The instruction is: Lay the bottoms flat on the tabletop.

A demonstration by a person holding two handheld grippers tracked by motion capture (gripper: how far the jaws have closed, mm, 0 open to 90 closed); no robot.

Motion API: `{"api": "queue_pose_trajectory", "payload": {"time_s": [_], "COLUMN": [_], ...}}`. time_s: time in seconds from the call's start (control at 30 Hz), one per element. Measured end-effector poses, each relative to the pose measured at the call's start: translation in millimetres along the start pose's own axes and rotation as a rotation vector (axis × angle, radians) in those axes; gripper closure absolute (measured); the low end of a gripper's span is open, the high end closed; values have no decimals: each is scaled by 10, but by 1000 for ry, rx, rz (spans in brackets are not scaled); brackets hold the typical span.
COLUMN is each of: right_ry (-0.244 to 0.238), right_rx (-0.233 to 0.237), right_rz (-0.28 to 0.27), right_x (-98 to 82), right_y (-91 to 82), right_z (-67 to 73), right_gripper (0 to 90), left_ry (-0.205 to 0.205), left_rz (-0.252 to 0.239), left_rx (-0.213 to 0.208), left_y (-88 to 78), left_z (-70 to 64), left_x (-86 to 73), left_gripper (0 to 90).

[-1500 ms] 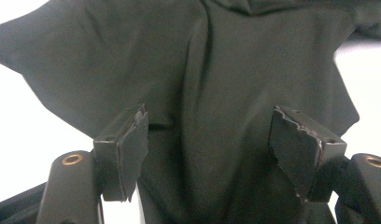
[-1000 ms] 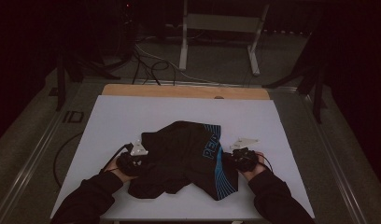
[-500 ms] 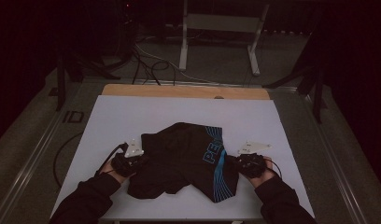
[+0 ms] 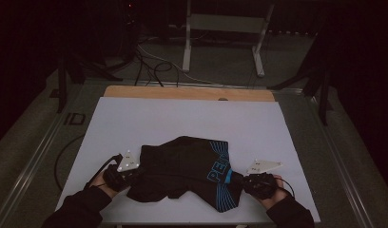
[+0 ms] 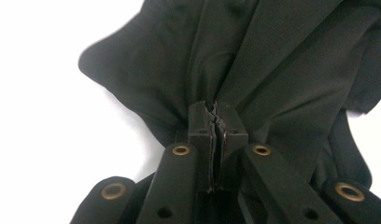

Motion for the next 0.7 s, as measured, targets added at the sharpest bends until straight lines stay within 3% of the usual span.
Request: {"api": "queue_pose_trajectory", "payload": {"time_s": [0.17,0.37,0.7], "right_ry": [11,3,12], "right_rx": [30,22,26], "right_rz": [29,72,28], "right_x": [-59,-106,-44], "right_y": [89,160,82], "right_z": [1,-27,-21], "right_gripper": [883,881,844], "left_ry": [-17,-16,-29], "left_rz": [17,37,19], "left_rx": [-21,-45,-68], "left_y": [53,89,13], "left_z": [28,12,15], "left_x": [-28,-55,-14], "left_gripper": [873,872,854]}}
Point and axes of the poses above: each handheld gripper's, and its own axes: y roughly forward along the jaws, x roughly out of its top, z roughly to its left, the point moved 2 cm from there along y, roughly forward along the jaws, and after that the axes turned 11 degrees about -y, right-handed, at the moved point
